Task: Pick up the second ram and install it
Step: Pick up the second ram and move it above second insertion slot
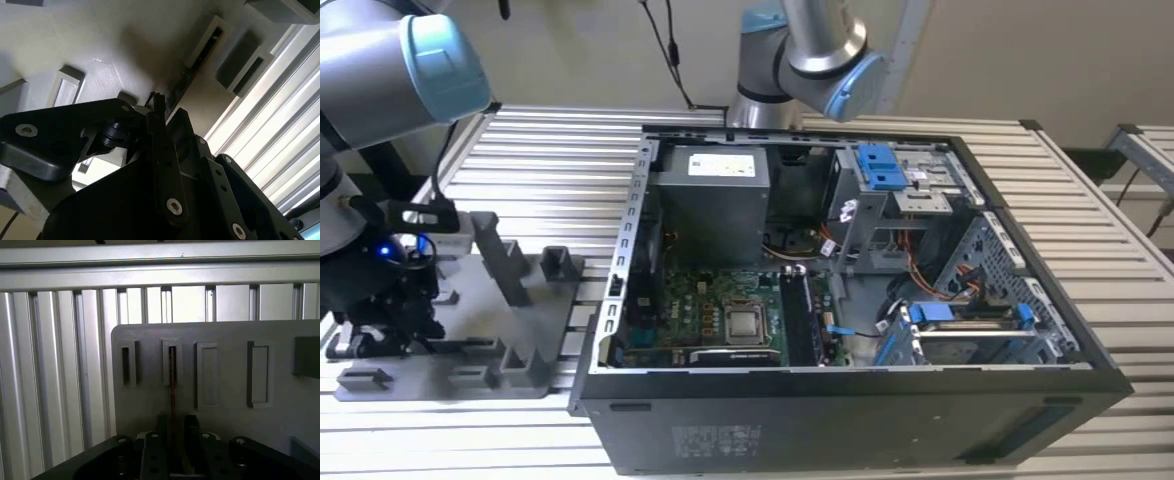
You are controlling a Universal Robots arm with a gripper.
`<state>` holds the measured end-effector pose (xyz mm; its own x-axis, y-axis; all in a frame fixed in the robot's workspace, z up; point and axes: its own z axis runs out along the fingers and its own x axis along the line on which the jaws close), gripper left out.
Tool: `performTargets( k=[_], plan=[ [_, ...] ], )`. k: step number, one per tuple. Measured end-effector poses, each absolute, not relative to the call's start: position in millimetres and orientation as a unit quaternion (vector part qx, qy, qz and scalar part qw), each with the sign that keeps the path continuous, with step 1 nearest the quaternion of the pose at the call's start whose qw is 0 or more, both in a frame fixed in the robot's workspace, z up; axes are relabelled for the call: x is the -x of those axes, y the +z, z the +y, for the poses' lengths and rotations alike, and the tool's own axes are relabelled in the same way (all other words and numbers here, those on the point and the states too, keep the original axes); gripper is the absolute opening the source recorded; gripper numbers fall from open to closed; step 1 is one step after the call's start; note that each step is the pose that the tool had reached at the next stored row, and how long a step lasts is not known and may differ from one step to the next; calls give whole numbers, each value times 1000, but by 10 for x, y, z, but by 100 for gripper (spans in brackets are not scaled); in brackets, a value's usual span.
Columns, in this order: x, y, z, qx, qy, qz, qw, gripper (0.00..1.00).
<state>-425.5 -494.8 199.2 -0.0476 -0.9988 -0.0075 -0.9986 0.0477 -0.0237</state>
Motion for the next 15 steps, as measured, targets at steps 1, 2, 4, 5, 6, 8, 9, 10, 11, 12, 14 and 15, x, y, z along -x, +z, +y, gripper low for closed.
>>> performTargets(
  k=[1,2,4,5,6,8,9,10,11,12,14,15],
  plan=[
    [4255,1992,-4948,690,-6,724,11,21],
    [4255,1992,-4947,690,-6,724,11,21],
    [4255,1992,-4946,690,-6,724,11,15],
    [4255,1992,-4946,690,-6,724,11,15],
    [4255,1992,-4946,690,-6,724,11,15],
    [4255,1992,-4945,690,-6,724,11,14],
    [4255,1992,-4944,690,-6,724,11,14],
    [4255,1992,-4944,690,-6,724,11,14],
    [4256,1992,-4942,690,-6,724,11,14],
    [4256,1992,-4942,690,-6,724,11,14],
    [4255,1993,-4941,690,-6,724,11,14],
    [4255,1992,-4941,690,-6,724,11,14]
  ],
)
